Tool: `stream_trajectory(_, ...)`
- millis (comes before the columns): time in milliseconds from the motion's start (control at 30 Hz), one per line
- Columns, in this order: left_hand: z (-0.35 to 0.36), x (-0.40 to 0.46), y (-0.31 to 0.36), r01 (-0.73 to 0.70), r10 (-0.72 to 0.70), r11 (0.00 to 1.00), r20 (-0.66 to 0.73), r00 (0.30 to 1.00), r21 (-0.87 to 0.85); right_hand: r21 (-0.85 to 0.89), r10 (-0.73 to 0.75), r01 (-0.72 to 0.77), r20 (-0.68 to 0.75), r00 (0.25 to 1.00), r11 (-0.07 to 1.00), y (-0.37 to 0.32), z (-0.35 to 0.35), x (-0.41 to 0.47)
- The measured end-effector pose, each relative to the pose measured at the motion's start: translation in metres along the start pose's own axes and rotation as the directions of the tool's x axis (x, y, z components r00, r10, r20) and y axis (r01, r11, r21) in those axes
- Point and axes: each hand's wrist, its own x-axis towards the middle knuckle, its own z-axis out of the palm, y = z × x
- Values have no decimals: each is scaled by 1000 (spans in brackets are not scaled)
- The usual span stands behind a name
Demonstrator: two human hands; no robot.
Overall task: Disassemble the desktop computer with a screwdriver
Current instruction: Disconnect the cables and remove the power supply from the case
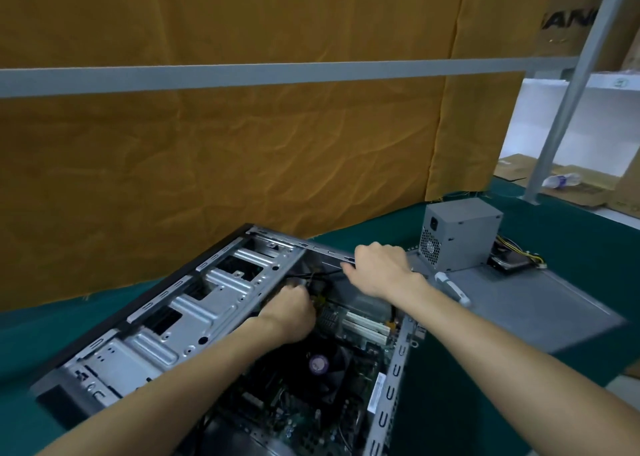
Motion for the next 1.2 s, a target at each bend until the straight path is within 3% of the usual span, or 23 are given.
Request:
stream_trajectory(133,15,20,-7,52,-52,998,5,999,-23,27,-59,58,38,998,998,-1,0,17)
stream_trajectory(267,36,37,-15,181,-183,983,-55,982,-38,180,-126,111,75,989,977,-6,4,33)
stream_trajectory(433,56,49,-24,210,-250,943,-133,959,-260,164,-116,126,-72,991,978,-4,20,27)
stream_trajectory(533,62,53,-25,213,-307,902,-212,928,-376,168,-114,127,-84,990,978,-1,21,25)
stream_trajectory(667,67,53,-29,155,-299,883,-276,913,-443,143,-128,141,-94,987,980,-3,19,24)
stream_trajectory(867,73,53,-29,101,-225,932,-335,915,-348,126,-132,143,-92,987,982,-2,22,26)
stream_trajectory(1100,76,58,-29,167,-273,906,-237,932,-388,119,-134,146,-99,986,982,-3,20,24)
stream_trajectory(1200,77,58,-30,139,-269,892,-259,928,-430,123,-132,144,-102,986,982,-4,19,23)
